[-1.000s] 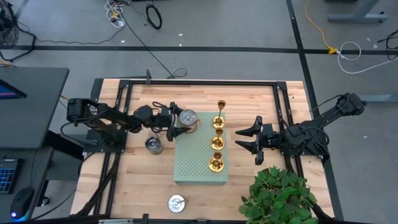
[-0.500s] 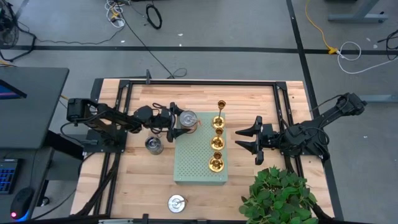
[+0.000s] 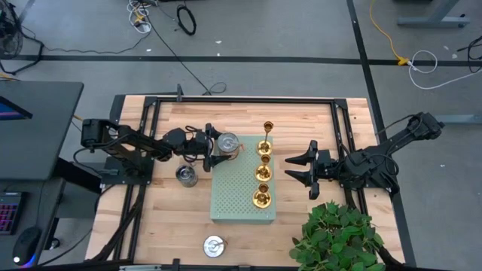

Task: Pick & Place candle stick holders
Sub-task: Put the top orange scented candle on the shelf, then put the brown scented candle on the shelf

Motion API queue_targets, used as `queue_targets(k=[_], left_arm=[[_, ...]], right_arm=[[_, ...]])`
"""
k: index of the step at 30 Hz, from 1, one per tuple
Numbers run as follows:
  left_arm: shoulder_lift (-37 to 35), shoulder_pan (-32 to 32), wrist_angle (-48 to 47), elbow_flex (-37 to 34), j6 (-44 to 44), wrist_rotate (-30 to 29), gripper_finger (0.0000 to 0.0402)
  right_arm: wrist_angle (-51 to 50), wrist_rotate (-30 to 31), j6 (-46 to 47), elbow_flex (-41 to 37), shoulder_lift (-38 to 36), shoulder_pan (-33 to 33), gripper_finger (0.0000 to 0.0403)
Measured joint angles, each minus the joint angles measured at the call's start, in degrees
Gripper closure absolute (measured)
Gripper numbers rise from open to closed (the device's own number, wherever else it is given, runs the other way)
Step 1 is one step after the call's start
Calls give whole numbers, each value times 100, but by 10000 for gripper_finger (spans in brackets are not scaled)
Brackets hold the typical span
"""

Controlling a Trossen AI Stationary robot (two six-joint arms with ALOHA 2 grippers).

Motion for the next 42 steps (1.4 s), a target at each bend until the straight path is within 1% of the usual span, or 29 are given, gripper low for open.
queue_targets(k=[7,11,19,31,38,42], left_arm=[[-5,0,0,0,-2,75,2],[-185,0,-171,0,0,101,2],[-856,0,-1137,0,153,48,2],[-1565,-2,-2332,0,215,-159,2],[-2187,0,-3146,0,234,-214,2],[-2622,-10,-3833,2,191,-214,2]], right_arm=[[0,1,0,0,0,-1,218],[0,0,0,0,0,1,218],[0,0,0,0,0,0,218],[0,1,0,0,0,1,218],[1,-1,0,0,-2,1,218],[2,1,0,0,-2,-1,218]])
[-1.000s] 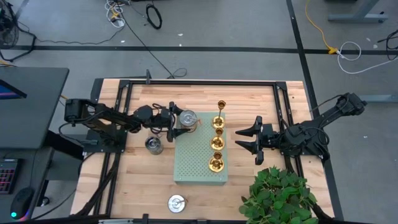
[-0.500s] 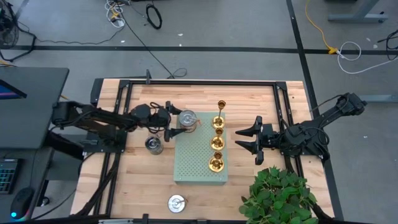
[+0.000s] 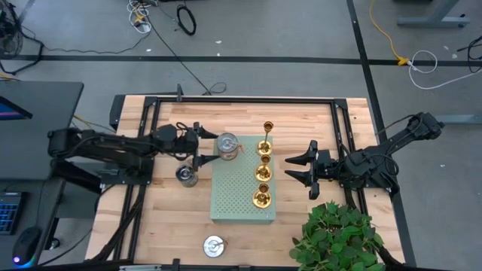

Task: Pick & Place candle stick holders
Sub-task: Put the brown scented candle on the shelf

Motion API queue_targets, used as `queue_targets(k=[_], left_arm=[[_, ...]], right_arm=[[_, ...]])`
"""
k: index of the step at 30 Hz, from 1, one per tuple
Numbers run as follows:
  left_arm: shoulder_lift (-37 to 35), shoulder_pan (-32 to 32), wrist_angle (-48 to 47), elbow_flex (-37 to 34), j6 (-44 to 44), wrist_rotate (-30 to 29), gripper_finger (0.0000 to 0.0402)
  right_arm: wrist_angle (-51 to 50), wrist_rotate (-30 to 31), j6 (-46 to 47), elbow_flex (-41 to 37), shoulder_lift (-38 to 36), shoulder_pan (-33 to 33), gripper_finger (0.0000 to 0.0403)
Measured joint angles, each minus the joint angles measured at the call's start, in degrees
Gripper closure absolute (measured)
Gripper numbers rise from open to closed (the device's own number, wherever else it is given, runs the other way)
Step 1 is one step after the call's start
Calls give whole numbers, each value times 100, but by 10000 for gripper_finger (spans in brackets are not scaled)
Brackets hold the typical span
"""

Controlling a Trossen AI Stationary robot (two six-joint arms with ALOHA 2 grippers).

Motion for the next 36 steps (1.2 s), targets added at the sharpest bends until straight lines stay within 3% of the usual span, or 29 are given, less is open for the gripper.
queue_targets(k=[15,26,31,36], left_arm=[[-2215,-676,-2899,0,-103,-193,2],[-3593,-1787,-4647,-2,-403,-1028,2],[-3996,-2274,-4157,-710,-687,-1558,2],[-4460,-2514,-3673,-1140,-576,-1680,2]], right_arm=[[-1,-2,0,0,1,2,218],[0,-1,0,0,0,1,218],[-2,-2,0,0,0,0,218],[-1,-1,0,0,1,0,218]])
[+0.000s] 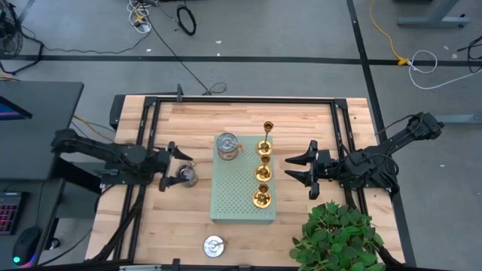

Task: Pick & Place candle stick holders
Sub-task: Put the brown scented candle on the shelf

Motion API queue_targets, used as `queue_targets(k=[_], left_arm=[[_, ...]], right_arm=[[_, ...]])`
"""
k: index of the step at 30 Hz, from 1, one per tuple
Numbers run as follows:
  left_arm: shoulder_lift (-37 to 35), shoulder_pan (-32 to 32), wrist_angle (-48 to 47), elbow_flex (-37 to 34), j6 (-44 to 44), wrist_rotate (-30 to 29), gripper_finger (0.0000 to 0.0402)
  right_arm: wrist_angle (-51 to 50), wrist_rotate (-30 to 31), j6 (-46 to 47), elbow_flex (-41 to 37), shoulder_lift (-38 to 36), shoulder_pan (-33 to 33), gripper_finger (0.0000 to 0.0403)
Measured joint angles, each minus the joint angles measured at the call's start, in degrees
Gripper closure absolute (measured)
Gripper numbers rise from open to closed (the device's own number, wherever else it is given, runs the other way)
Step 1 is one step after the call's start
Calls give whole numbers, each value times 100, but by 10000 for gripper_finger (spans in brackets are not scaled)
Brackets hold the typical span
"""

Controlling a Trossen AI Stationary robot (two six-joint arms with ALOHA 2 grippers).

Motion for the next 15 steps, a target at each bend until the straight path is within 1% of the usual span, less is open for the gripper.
queue_targets(k=[3,5,8,9,12,15], left_arm=[[-101,-33,-300,-41,-143,48,2],[-126,-31,-330,-42,-283,81,2],[-74,-55,-191,-70,-881,32,2],[-40,-91,-76,-123,-1022,-85,2],[66,-300,108,-219,-1413,-372,2],[171,-609,115,-219,-1667,-339,2]], right_arm=[[0,-1,0,0,-1,2,218],[0,0,0,0,0,2,218],[1,0,0,0,-1,2,218],[0,0,0,0,0,1,218],[1,-1,0,0,-1,1,218],[1,-1,0,0,-1,2,218]])
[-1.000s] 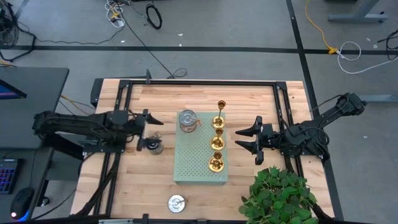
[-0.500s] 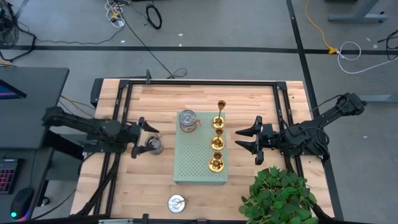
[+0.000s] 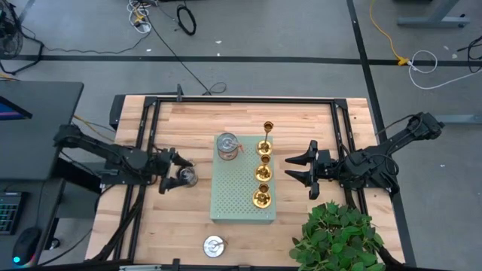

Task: Pick & Place candle stick holders
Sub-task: Put the brown scented candle on the shelf

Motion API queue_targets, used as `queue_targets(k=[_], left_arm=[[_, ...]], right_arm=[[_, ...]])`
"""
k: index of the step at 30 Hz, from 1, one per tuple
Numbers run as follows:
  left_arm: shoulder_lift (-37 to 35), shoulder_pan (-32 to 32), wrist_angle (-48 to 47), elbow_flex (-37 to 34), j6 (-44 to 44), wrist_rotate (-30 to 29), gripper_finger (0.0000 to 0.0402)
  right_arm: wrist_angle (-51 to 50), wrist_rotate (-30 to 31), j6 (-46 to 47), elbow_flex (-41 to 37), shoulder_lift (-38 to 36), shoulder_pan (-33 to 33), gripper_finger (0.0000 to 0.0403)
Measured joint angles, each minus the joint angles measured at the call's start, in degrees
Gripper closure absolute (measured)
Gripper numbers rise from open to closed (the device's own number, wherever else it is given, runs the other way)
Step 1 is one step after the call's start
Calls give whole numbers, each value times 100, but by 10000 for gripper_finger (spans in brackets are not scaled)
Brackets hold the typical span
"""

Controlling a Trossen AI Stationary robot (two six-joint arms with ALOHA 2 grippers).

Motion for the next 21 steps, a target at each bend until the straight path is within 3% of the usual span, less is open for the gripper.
queue_targets(k=[2,8,13,16,21], left_arm=[[70,-244,24,0,-271,-228,2],[965,-1254,534,34,-784,-1996,2],[1869,-1852,-68,658,-1271,-3293,2],[2304,-1851,-1475,1471,-1625,-3173,2],[2842,-1343,-3076,2495,-2070,-2087,2]], right_arm=[[-2,2,0,0,0,0,218],[-2,0,0,0,0,0,218],[0,0,0,0,0,0,218],[-1,0,-1,0,0,-2,218],[-6,0,0,0,0,-2,218]])
